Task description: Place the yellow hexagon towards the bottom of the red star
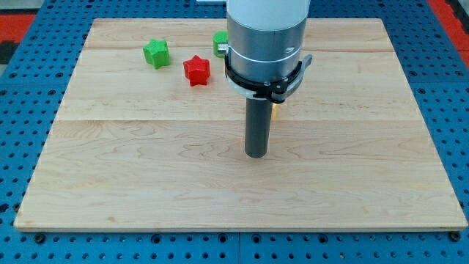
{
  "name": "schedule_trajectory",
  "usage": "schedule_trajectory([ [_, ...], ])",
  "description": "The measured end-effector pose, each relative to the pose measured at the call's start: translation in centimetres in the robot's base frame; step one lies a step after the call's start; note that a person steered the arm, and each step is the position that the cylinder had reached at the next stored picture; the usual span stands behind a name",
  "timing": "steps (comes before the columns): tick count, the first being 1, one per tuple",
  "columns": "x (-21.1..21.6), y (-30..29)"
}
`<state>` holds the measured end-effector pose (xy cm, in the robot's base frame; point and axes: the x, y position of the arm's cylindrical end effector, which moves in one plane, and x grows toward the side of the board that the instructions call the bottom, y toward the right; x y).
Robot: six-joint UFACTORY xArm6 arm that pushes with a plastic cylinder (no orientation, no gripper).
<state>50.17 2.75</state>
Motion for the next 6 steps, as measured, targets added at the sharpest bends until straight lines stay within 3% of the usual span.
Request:
schedule_trajectory([
  [4,-0.5,0.4],
  [5,-1.5,-2.0],
  [6,-4.1,-0.1],
])
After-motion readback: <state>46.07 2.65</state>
